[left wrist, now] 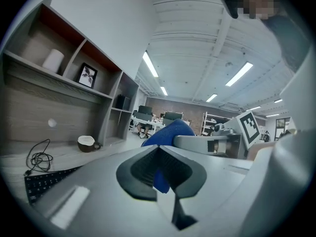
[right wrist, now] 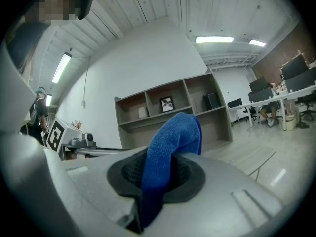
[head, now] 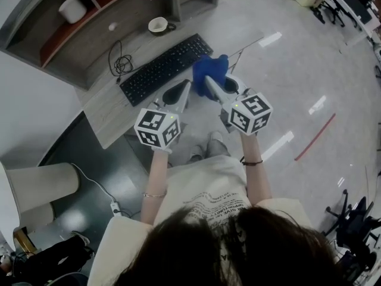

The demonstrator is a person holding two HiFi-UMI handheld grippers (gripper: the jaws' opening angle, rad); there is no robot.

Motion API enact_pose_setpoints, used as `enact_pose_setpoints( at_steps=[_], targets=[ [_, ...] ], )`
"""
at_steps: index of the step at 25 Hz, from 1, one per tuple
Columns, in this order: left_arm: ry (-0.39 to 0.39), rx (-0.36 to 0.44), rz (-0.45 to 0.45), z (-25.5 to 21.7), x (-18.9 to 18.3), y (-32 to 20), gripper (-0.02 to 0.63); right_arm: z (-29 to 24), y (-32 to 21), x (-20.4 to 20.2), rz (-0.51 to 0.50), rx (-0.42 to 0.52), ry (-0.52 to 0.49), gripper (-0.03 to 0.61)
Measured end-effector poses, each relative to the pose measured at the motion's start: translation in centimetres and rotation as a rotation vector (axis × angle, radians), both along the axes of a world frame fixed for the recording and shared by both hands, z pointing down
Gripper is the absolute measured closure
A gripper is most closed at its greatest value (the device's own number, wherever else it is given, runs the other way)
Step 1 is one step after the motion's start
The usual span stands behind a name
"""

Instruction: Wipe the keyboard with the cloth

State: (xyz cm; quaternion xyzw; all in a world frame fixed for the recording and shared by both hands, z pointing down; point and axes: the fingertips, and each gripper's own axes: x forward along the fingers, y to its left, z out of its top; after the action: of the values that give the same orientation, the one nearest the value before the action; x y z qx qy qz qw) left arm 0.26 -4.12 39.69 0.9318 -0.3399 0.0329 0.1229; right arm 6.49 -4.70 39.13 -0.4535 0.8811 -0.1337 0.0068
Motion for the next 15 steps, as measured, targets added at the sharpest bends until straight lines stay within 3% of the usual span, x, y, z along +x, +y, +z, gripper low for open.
enact_pose_setpoints(
  at_steps=[15],
  targets=[
    [-0.016,-0.008,-0.118,-0.6,3.8,-5.0,0.612,-0.4,-6.1,3.9,-0.111,-0.016,-0.015,0.52]
  ],
)
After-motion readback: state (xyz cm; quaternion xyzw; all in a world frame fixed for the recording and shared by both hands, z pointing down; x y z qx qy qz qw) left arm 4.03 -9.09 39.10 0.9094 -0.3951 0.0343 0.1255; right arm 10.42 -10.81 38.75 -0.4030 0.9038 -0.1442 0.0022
